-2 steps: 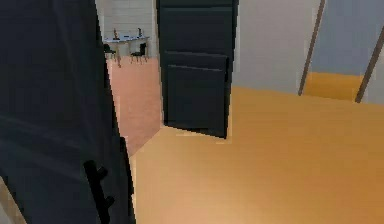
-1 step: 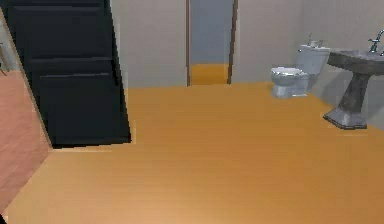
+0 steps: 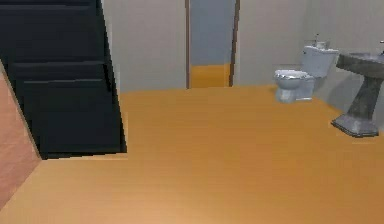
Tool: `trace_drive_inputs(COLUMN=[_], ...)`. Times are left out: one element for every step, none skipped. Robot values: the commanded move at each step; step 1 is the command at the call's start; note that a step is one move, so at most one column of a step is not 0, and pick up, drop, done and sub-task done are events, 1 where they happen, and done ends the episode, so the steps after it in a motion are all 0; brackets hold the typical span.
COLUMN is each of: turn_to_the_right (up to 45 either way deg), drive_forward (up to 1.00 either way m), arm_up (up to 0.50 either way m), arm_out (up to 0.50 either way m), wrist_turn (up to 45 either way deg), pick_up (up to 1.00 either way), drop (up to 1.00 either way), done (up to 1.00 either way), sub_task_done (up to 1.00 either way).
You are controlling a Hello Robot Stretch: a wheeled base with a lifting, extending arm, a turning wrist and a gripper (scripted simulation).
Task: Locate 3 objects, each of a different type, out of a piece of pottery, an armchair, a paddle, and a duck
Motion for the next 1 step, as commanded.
trace_drive_inputs(turn_to_the_right=[45.0], drive_forward=[0.0], arm_up=[0.0], arm_out=[0.0], wrist_turn=[0.0], pick_up=[0.0], drop=[0.0], done=[0.0], sub_task_done=[0.0])
